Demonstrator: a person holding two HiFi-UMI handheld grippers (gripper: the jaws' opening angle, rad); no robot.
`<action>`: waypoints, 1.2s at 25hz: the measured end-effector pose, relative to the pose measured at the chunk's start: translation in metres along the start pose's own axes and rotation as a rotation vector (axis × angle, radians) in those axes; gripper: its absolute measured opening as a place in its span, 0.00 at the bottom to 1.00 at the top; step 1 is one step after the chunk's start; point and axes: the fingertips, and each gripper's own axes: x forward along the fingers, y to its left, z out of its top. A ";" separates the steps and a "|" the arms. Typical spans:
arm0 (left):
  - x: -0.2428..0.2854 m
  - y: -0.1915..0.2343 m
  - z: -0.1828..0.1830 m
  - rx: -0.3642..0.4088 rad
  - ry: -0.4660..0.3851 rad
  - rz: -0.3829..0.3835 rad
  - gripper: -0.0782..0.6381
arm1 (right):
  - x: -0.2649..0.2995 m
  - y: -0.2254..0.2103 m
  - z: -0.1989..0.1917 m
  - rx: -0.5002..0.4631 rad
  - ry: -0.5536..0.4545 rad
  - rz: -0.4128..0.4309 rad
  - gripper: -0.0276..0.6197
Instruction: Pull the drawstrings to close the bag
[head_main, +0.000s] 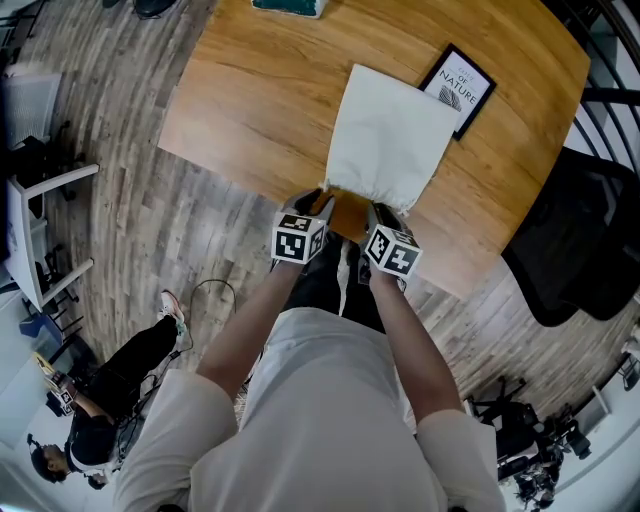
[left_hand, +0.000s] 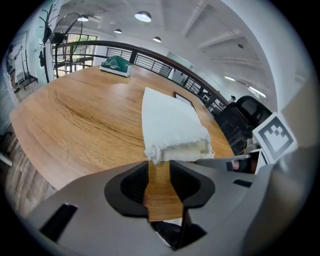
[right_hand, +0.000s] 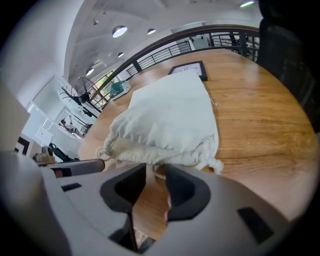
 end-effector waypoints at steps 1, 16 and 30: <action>0.001 0.000 0.000 -0.001 0.003 -0.002 0.29 | 0.000 0.001 0.000 0.019 0.002 -0.007 0.22; 0.008 0.000 0.002 0.015 0.023 -0.037 0.27 | 0.004 -0.008 -0.002 -0.099 0.031 -0.220 0.10; 0.009 0.007 0.007 -0.003 -0.010 0.007 0.12 | 0.005 -0.007 -0.003 -0.267 0.046 -0.134 0.06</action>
